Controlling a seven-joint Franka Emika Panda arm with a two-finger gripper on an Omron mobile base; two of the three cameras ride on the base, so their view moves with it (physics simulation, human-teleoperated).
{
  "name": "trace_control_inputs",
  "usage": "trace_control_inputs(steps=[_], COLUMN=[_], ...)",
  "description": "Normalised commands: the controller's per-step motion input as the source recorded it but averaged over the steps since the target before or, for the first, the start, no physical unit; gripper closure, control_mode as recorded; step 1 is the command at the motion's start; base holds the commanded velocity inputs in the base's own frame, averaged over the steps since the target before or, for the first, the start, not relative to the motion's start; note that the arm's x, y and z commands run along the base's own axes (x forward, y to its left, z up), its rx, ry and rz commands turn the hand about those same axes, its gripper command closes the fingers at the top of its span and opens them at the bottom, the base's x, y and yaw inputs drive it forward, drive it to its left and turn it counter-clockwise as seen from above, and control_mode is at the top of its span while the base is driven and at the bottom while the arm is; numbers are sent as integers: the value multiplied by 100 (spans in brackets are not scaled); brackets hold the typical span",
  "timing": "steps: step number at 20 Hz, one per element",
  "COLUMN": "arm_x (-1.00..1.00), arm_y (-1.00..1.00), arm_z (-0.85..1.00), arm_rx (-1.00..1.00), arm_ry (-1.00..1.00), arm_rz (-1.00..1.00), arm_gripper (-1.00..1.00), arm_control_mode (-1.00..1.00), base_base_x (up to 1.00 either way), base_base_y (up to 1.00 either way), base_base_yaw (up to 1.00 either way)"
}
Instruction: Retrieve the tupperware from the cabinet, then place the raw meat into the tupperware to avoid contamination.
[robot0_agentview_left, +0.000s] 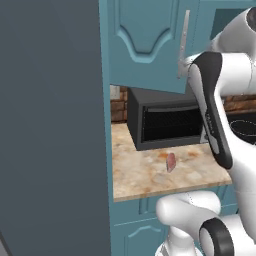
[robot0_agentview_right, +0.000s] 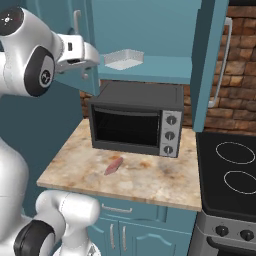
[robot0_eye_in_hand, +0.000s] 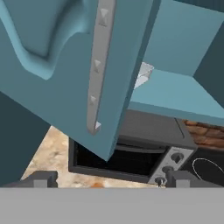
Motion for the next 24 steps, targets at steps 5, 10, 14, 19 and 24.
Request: trace_control_inputs(steps=[5,10,14,19,24], arm_x=[-36,-21,-8,0,0], arm_y=[-38,-44,-41,-18,-3], arm_z=[5,2,0,0,0], arm_rx=[-18,-20,-20,-21,-27], arm_ry=[0,0,-2,-9,-11], arm_rz=[13,18,22,25,24], arm_gripper=[-100,-100,-100,-100,-100], arm_control_mode=[-100,-100,-100,-100,-100], base_base_x=[0,0,0,0,0], base_base_y=[0,0,0,0,0], base_base_yaw=[0,0,0,0,0])
